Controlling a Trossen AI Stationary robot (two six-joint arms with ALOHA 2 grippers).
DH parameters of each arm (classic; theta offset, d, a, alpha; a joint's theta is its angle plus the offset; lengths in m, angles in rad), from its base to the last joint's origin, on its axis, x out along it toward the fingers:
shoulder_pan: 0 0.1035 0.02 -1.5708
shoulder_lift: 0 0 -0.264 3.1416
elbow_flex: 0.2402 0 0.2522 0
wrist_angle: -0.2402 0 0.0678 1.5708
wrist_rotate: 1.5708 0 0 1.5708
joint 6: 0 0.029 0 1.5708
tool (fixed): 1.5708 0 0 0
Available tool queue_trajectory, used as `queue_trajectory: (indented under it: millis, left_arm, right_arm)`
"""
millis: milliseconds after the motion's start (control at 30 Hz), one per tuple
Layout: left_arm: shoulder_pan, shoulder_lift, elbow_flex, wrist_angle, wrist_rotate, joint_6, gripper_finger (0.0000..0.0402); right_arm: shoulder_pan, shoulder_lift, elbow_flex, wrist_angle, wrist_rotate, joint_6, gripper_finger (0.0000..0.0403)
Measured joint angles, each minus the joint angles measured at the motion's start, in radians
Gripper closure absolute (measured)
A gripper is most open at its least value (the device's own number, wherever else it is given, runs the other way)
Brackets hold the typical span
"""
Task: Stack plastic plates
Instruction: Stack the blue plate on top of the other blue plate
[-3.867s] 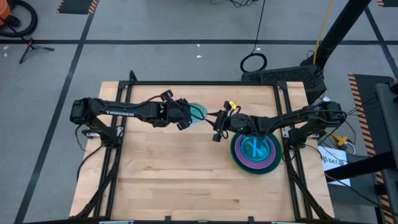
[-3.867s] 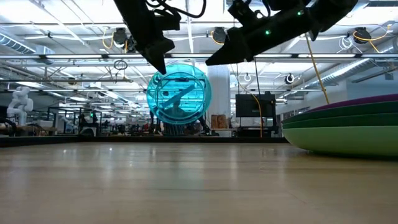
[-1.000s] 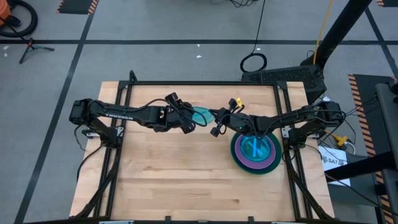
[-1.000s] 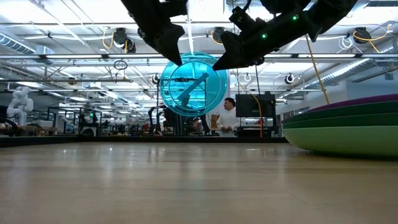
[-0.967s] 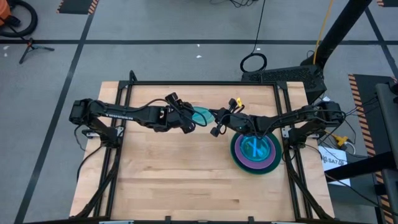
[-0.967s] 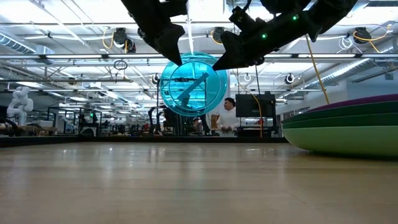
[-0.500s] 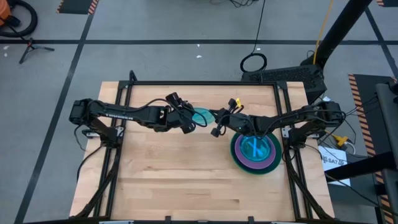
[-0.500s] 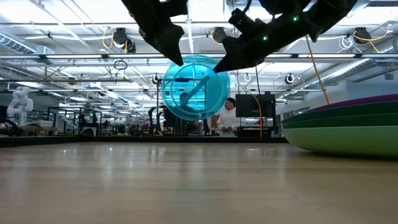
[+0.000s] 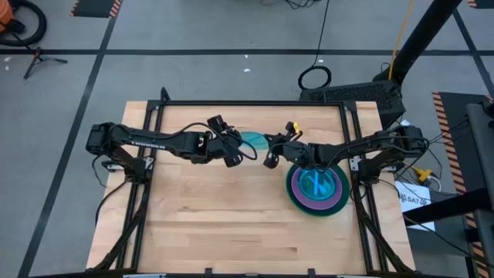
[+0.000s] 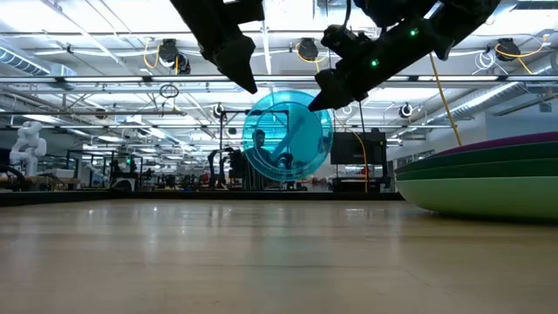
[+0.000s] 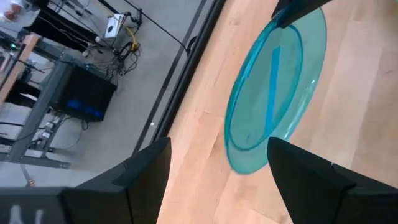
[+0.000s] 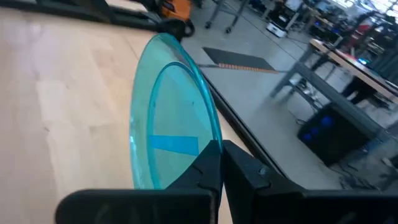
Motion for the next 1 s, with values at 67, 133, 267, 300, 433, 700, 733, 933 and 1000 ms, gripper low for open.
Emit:
queue_trajectory:
  millis: [67, 133, 267, 300, 433, 700, 733, 933, 1000]
  left_arm:
    - [0.0, 0.0, 0.0, 0.0, -0.015, 0.009, 0.013]
    - [0.0, 0.0, 0.0, 0.0, -0.038, 0.017, 0.013]
    - [0.002, 0.0, 0.001, -0.011, -0.072, 0.027, 0.013]
    - [0.002, 0.0, 0.001, -0.025, -0.085, 0.027, 0.013]
    - [0.003, -0.006, 0.001, -0.095, -0.127, -0.001, 0.013]
    - [0.004, -0.04, 0.003, -0.227, -0.152, -0.101, 0.013]
    - [0.004, -0.046, 0.0, -0.251, -0.151, -0.11, 0.013]
    - [-0.001, -0.077, -0.011, -0.272, -0.153, -0.135, 0.013]
    - [-0.001, -0.083, -0.023, -0.285, -0.152, -0.144, 0.013]
  right_arm:
    - [0.0, 0.0, 0.0, -0.009, 0.018, 0.009, 0.0397]
    - [0.0, 0.0, 0.0, -0.01, 0.019, 0.017, 0.0397]
    - [-0.004, -0.022, 0.001, -0.039, 0.019, 0.046, 0.0397]
    - [-0.009, -0.035, 0.01, -0.07, 0.019, 0.064, 0.0397]
    - [-0.038, -0.105, 0.049, -0.251, 0.016, 0.168, 0.0397]
    - [-0.128, -0.245, 0.134, -0.62, -0.18, 0.354, 0.0397]
    - [-0.142, -0.259, 0.142, -0.653, -0.219, 0.377, 0.0397]
    - [-0.218, -0.329, 0.145, -0.834, -0.468, 0.458, 0.0397]
    - [-0.238, -0.348, 0.145, -0.877, -0.544, 0.468, 0.0397]
